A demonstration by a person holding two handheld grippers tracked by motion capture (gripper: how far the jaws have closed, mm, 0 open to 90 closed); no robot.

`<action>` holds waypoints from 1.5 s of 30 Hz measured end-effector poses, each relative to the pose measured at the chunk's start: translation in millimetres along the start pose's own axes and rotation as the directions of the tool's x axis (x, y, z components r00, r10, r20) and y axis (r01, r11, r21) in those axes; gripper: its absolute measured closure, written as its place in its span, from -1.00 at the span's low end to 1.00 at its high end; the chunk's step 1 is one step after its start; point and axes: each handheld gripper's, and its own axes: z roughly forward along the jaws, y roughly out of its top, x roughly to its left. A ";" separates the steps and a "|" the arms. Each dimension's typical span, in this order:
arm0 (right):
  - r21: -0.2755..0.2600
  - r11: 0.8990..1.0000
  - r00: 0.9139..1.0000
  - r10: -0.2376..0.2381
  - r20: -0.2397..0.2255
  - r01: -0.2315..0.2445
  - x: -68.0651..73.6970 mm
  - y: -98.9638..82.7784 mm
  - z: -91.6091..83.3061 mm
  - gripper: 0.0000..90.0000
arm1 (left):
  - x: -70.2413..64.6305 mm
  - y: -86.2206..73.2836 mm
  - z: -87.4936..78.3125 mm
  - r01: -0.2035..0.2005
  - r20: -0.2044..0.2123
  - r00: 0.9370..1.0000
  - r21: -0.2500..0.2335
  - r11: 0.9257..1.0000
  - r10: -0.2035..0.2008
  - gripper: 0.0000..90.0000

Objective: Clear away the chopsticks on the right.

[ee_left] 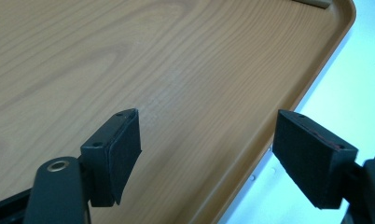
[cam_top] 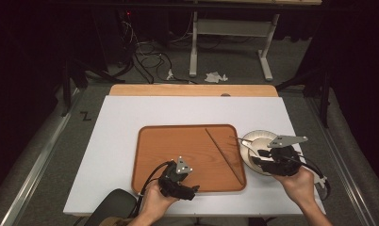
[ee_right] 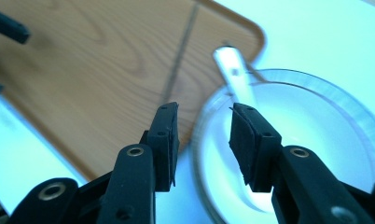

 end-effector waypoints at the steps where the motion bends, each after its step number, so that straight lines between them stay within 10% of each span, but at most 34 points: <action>1: -0.006 1.000 1.000 0.014 0.019 -0.014 -8.5 -1.8 -5.5 0.39 | -0.2 0.0 -0.1 0.000 0.003 1.000 0.000 1.000 0.000 -0.47; 24: -0.034 0.992 0.984 0.127 0.125 -0.124 -76.9 -17.7 -29.3 0.53 | 0.5 -0.4 1.5 0.010 0.009 1.000 0.003 1.000 -0.010 -0.47; 35: 0.038 0.979 0.965 0.191 0.177 -0.201 -106.9 -35.6 -14.8 0.57 | 0.2 -0.6 3.6 0.009 0.010 1.000 0.010 1.000 -0.010 -0.47; 45: 0.101 0.975 0.969 0.181 0.167 -0.199 -117.2 -44.5 11.3 0.48 | -0.3 -0.8 5.3 0.007 0.008 1.000 0.015 1.000 -0.007 -0.47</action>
